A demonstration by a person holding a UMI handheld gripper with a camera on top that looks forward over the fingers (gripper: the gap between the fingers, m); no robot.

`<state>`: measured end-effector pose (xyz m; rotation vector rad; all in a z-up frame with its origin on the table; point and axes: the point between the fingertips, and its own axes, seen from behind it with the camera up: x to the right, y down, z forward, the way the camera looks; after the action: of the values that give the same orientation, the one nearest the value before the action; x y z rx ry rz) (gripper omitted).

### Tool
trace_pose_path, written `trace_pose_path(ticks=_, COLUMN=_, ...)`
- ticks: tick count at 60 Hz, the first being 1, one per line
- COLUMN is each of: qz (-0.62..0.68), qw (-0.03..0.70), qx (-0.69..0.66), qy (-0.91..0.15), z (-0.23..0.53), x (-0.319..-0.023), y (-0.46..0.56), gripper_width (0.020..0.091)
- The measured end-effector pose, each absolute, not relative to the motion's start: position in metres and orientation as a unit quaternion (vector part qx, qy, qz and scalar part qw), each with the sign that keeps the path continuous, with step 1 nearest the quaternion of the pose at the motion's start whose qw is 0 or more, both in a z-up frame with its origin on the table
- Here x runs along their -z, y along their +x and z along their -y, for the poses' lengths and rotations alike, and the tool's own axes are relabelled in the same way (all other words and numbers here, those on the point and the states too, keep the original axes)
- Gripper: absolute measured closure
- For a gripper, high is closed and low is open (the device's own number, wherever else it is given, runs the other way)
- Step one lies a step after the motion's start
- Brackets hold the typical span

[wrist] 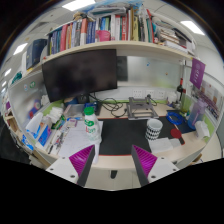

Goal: Pour water

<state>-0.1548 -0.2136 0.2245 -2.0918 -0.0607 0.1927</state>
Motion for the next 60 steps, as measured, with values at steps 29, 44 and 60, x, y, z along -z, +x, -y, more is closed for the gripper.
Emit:
trace_pose_path(ticks=29, qz=-0.008, qw=0.547, qx=-0.058, qy=-0.835, z=0.069, x=-0.159, y=-0.277, gripper_width=0.036)
trace_pose_path(ticks=44, qz=-0.011, qw=0.602, qx=-0.021, qy=-0.798, z=0.019, x=-0.156, y=-0.276, gripper_width=0.0377)
trace_pose_path(ticks=60, qz=-0.012, qw=0.639, qx=-0.001, qy=-0.769, z=0.004, x=-0.151, y=-0.271, gripper_width=0.0597)
